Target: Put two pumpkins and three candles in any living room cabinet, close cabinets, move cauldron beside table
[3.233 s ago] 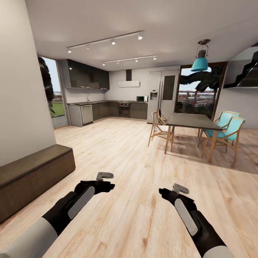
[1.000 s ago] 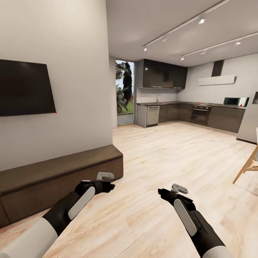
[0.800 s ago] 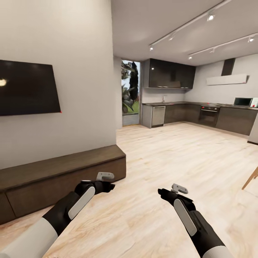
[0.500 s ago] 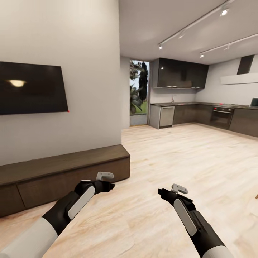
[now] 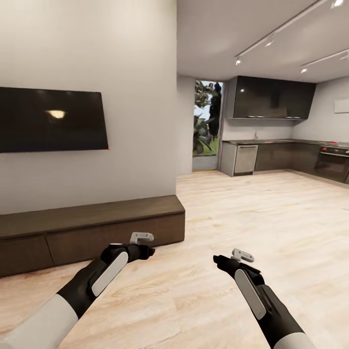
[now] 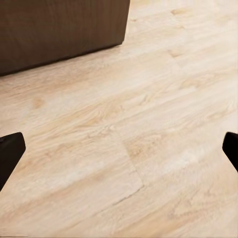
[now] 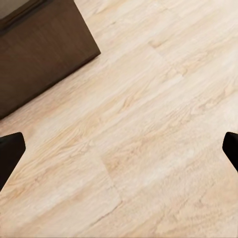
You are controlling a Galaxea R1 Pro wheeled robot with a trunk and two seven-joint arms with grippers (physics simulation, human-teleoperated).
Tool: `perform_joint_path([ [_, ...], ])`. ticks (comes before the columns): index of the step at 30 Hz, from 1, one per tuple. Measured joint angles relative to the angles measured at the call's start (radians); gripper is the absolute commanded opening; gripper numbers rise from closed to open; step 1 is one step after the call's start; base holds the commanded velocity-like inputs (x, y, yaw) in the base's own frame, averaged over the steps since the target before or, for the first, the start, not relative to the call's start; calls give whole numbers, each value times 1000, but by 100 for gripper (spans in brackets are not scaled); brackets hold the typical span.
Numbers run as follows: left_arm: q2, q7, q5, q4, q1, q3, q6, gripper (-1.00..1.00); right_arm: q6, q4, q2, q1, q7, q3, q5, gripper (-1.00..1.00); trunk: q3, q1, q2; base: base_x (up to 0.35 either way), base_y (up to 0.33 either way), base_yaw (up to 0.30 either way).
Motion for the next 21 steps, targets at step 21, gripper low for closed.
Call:
perform_joint_path([
  [21,0,-2,1,64,-3,1,-4,100,15,1,14,-5,1,0,-3,100,-13,0,0,42,-279,220],
])
